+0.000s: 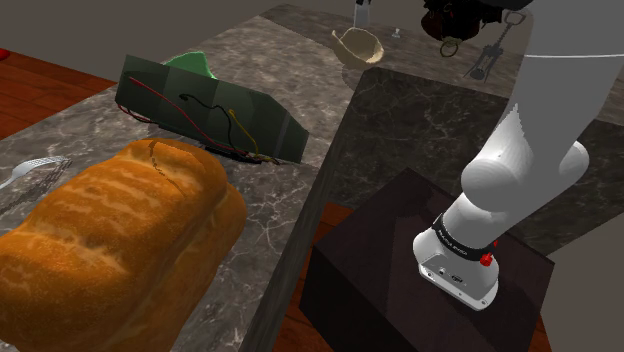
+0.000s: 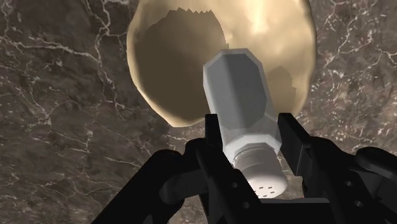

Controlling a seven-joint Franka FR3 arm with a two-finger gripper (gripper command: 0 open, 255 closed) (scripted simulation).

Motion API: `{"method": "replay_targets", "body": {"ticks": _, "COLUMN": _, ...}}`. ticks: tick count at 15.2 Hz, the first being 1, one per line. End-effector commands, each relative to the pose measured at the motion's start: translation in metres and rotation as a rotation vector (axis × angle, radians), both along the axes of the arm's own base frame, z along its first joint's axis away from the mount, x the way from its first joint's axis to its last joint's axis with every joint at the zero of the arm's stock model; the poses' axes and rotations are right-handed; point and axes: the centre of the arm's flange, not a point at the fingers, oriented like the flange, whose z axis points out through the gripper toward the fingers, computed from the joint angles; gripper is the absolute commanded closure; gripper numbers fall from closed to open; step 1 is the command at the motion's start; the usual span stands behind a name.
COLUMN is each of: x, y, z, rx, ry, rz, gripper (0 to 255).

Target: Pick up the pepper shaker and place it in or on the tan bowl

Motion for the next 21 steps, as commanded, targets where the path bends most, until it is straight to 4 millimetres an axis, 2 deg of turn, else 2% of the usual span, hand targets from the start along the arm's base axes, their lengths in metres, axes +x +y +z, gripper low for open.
{"method": "replay_targets", "body": {"ticks": 1, "x": 0.0, "y": 0.0, "z": -0.011, "rx": 0.0, "ry": -0.001, "rz": 0.0, "gripper": 255}}
{"method": "replay_targets", "body": {"ticks": 4, "x": 0.0, "y": 0.0, "z": -0.03, "rx": 0.0, "ry": -0.001, "rz": 0.0, "gripper": 255}}
{"method": "replay_targets", "body": {"ticks": 12, "x": 0.0, "y": 0.0, "z": -0.03, "rx": 0.0, "ry": -0.001, "rz": 0.0, "gripper": 255}}
{"method": "replay_targets", "body": {"ticks": 13, "x": 0.0, "y": 0.0, "z": -0.03, "rx": 0.0, "ry": -0.001, "rz": 0.0, "gripper": 0}}
{"method": "replay_targets", "body": {"ticks": 18, "x": 0.0, "y": 0.0, "z": -0.03, "rx": 0.0, "ry": -0.001, "rz": 0.0, "gripper": 0}}
{"method": "replay_targets", "body": {"ticks": 21, "x": -0.004, "y": -0.002, "z": 0.01, "rx": 0.0, "ry": -0.001, "rz": 0.0, "gripper": 0}}
